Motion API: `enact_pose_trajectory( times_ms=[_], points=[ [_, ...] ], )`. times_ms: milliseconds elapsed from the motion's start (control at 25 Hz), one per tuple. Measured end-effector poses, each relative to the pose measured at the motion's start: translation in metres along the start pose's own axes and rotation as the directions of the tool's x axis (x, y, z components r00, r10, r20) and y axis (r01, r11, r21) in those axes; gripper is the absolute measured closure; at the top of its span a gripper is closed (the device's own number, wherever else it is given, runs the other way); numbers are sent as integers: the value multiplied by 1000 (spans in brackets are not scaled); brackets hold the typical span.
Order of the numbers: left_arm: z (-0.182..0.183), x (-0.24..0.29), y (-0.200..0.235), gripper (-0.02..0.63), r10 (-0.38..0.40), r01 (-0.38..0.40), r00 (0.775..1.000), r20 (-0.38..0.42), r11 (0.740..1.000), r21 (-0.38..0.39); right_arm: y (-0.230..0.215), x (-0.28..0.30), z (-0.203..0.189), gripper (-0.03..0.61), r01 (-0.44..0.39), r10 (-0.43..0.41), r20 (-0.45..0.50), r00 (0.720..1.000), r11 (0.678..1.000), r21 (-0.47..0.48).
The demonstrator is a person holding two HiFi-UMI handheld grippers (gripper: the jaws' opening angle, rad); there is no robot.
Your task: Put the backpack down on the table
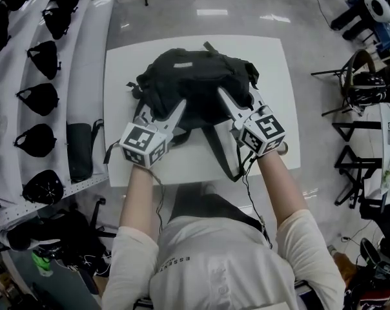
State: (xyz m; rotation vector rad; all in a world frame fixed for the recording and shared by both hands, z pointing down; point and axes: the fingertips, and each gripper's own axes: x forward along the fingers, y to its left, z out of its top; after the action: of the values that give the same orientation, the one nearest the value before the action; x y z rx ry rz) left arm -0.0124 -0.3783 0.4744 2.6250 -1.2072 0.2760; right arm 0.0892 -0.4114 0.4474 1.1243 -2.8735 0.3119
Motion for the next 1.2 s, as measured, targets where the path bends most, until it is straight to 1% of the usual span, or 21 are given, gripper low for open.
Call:
enact_pose_trajectory(
  times_ms=[120,280,360,600,920,1040,1200],
  points=[
    [-11,-6,-8,534,-4,4,1000,-1,1000,-19,7,-10,-10,468,-3,3,1,1000,1000,18],
    [-28,-17,-19,532,-3,3,1000,-10,999,-36,18,-24,-25,466,3,-2,-10,1000,997,79],
    [-36,-21,-25,529,-2,1,1000,-11,999,-41,23,-30,-33,465,2,0,-16,1000,996,93],
    [-57,-33,-38,526,0,1,1000,8,1000,-28,35,-46,-52,459,-2,6,-35,999,995,104],
    [-91,-51,-55,517,-1,1,1000,28,1000,-1,56,-66,-85,450,-34,39,-51,998,996,83],
    [-104,-55,-58,512,-10,11,1000,16,1000,-14,60,-71,-101,438,-39,46,-82,996,996,86],
    [-124,-59,-63,498,-8,6,1000,-23,998,-67,62,-81,-123,406,-13,30,-161,987,995,102]
  ],
)
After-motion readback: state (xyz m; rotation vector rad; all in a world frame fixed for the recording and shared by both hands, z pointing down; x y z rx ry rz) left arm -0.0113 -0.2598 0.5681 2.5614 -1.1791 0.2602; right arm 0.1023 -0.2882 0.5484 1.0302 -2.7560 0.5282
